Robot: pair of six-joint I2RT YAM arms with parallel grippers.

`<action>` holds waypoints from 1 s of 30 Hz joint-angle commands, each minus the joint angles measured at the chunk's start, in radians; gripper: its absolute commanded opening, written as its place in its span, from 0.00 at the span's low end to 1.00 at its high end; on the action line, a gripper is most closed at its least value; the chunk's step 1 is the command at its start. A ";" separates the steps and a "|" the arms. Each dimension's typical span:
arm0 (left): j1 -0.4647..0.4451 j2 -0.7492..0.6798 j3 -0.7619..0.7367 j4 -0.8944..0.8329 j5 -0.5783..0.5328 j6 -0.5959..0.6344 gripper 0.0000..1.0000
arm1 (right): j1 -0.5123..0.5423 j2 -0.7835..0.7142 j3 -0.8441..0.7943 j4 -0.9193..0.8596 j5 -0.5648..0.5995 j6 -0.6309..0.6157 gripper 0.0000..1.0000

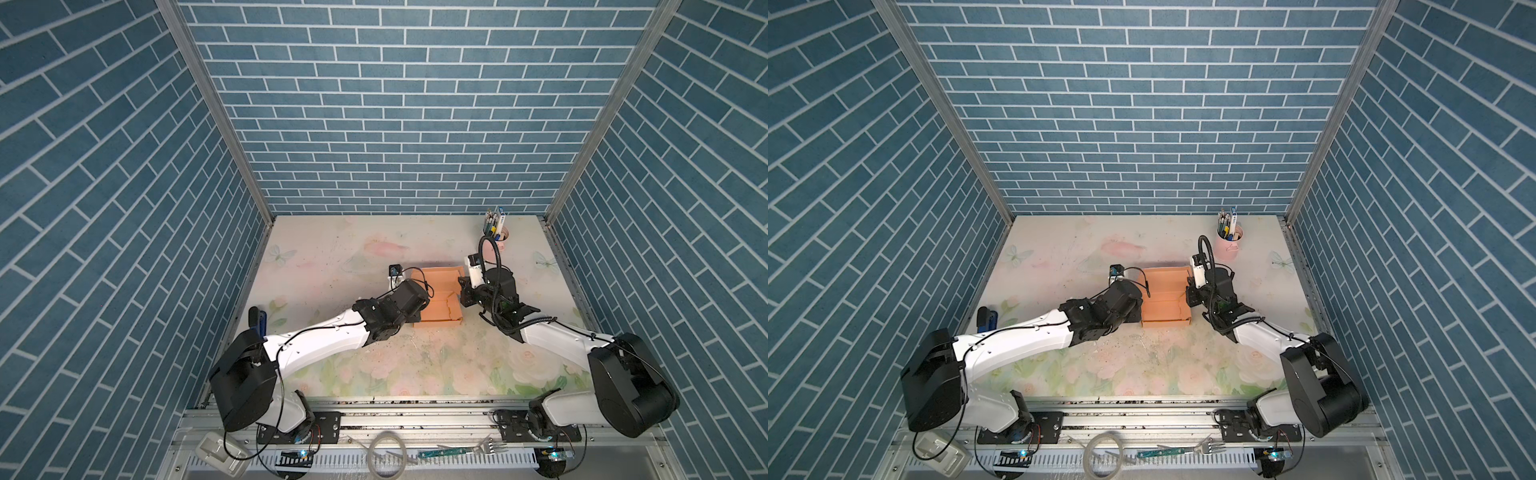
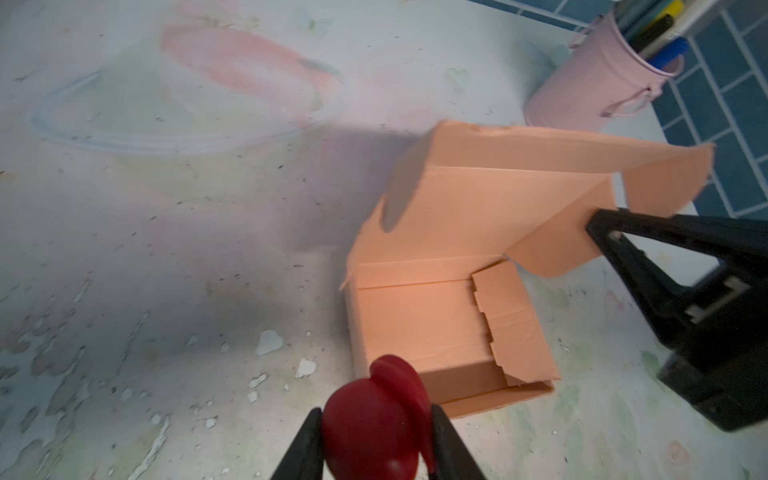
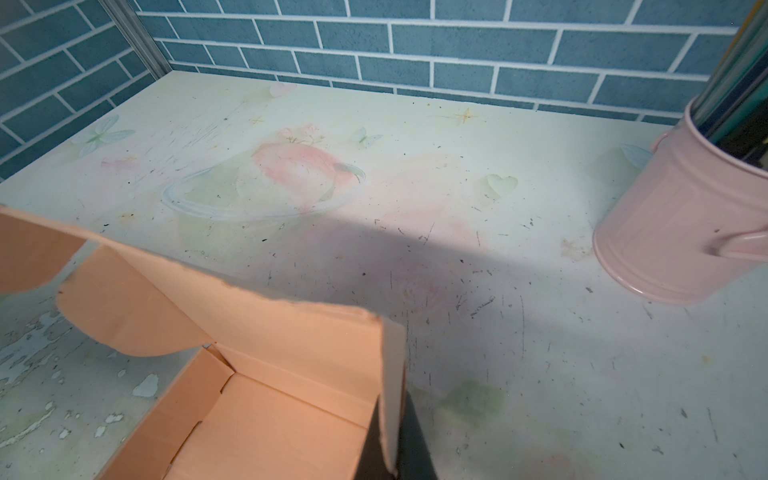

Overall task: Fold the paper box
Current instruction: 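Carry the figurine with the left gripper over the open peach box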

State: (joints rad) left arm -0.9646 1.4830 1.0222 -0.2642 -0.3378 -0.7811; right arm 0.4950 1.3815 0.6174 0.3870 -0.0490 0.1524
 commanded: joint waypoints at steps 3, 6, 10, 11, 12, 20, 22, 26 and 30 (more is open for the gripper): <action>-0.019 0.060 0.008 0.209 0.051 0.204 0.39 | 0.005 -0.021 -0.019 -0.009 0.009 0.008 0.00; -0.026 0.094 0.003 0.273 0.068 0.263 0.39 | 0.004 -0.022 -0.020 -0.008 0.010 0.008 0.00; -0.040 0.128 -0.005 0.331 0.073 0.333 0.39 | 0.005 -0.028 -0.023 -0.006 0.008 0.007 0.00; -0.048 0.136 -0.002 0.335 0.068 0.346 0.39 | 0.005 -0.029 -0.024 -0.008 0.008 0.007 0.00; -0.057 0.143 0.001 0.340 0.066 0.360 0.40 | 0.003 -0.030 -0.025 -0.003 0.008 0.006 0.00; -0.077 0.212 -0.012 0.386 0.042 0.420 0.42 | 0.004 -0.030 -0.027 -0.002 0.005 0.006 0.00; -0.077 0.222 -0.022 0.406 0.032 0.419 0.42 | 0.004 -0.032 -0.030 0.003 0.005 0.007 0.00; -0.079 0.255 -0.034 0.456 0.007 0.426 0.42 | 0.005 -0.030 -0.030 0.006 0.005 0.007 0.00; -0.078 0.286 -0.048 0.516 -0.012 0.426 0.42 | 0.005 -0.029 -0.031 0.010 -0.002 0.007 0.00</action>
State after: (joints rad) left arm -1.0397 1.7493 0.9905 0.1806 -0.3157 -0.3691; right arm 0.4950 1.3685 0.6064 0.3901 -0.0502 0.1524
